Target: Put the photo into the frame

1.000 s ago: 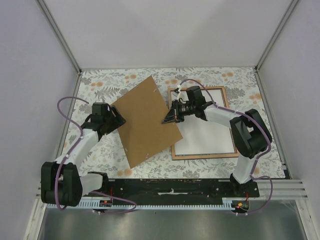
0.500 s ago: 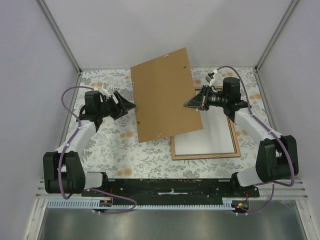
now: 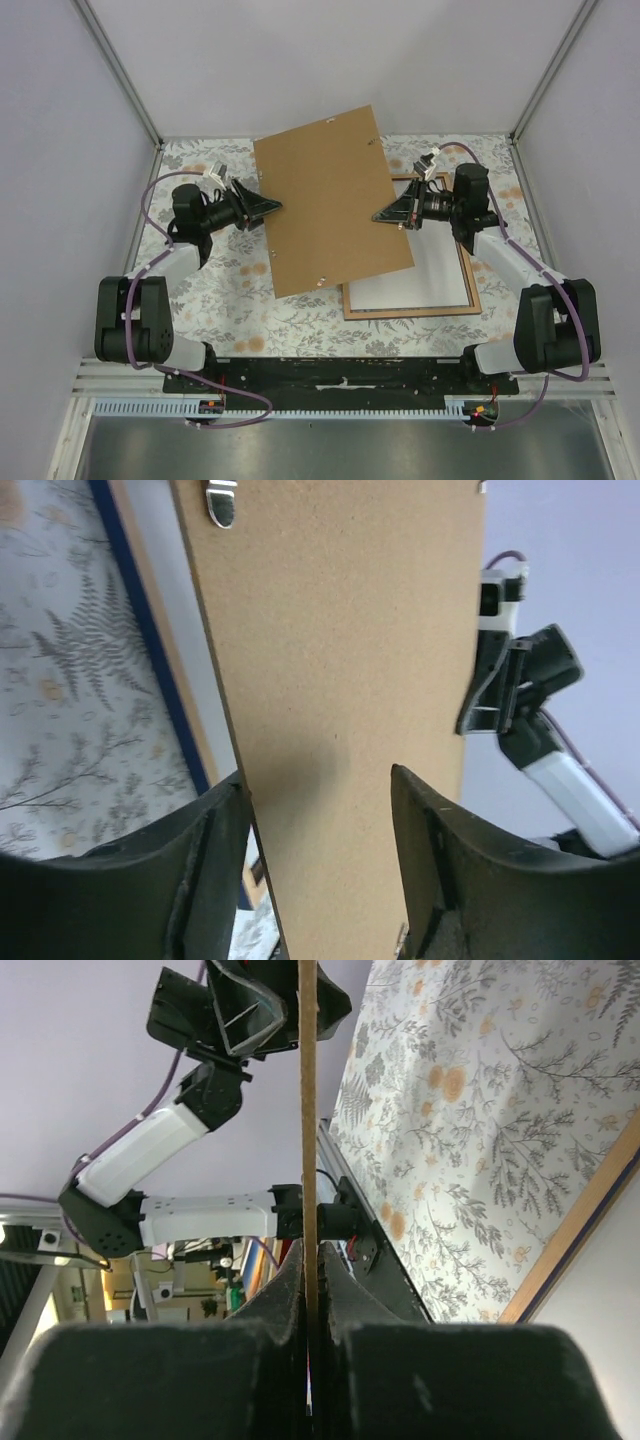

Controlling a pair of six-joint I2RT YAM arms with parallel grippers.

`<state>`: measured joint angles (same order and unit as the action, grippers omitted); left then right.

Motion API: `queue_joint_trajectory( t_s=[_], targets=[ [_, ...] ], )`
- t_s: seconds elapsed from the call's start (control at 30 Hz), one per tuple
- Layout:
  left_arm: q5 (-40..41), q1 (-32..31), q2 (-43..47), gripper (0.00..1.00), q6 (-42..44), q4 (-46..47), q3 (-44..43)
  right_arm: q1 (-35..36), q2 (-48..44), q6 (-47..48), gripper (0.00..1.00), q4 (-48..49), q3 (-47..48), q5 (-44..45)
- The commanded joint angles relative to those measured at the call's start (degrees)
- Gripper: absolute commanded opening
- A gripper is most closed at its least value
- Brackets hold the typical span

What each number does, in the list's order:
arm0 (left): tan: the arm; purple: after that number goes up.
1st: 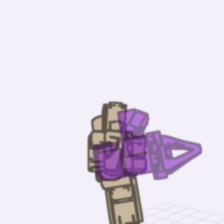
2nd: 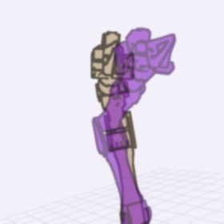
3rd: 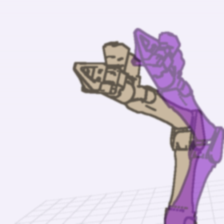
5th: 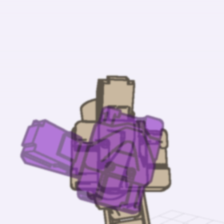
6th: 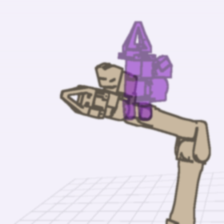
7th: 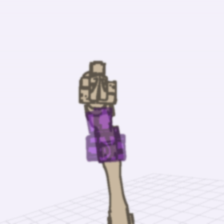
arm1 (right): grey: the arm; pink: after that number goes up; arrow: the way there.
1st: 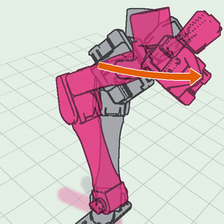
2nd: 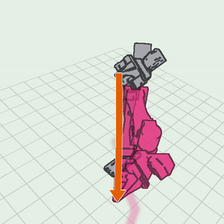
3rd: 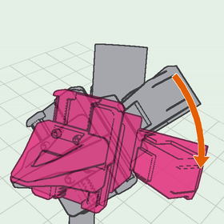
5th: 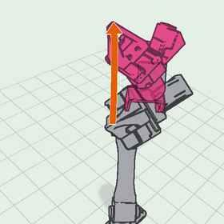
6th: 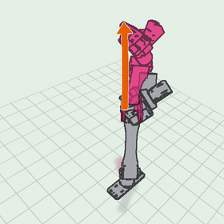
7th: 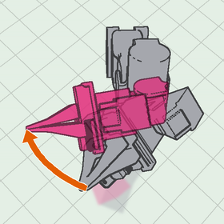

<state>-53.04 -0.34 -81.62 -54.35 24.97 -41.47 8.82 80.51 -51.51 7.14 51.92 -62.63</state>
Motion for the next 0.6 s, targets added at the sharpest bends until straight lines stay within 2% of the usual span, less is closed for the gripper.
queue_joint_trajectory(
  t_s=[0.0, 0.1, 0.17, 0.2, 0.47, 0.57],
  targets=[
    [-6.6, 0.1, -1.0, 0.58, -14.7, 21.8, 2.4, -1.5, -1.9, -6.6, 0.00, 13.1, -1.1, -7.5],
    [-7.3, -0.1, -0.3, 0.44, -19.3, 26.1, 3.2, -2.8, -1.1, -11.3, 0.00, 20.9, -3.1, -9.8],
    [-7.7, -0.3, 0.4, 0.39, -20.8, 27.2, 3.2, -3.3, -0.3, -12.8, 0.00, 23.0, -3.6, -10.8],
    [-7.9, -0.5, 0.7, 0.33, -21.0, 27.3, 3.2, -3.3, 0.0, -12.6, 0.00, 23.0, -3.4, -10.9],
    [-8.8, -2.6, 2.2, 0.24, -21.5, 26.3, 3.6, -3.3, 2.0, -9.8, 0.00, 19.8, -0.7, -11.7],
    [-8.6, -2.7, 3.0, 0.03, -22.0, 25.9, 3.9, -3.4, 2.3, -6.5, 0.00, 15.9, 0.1, -11.2]
  ],
)
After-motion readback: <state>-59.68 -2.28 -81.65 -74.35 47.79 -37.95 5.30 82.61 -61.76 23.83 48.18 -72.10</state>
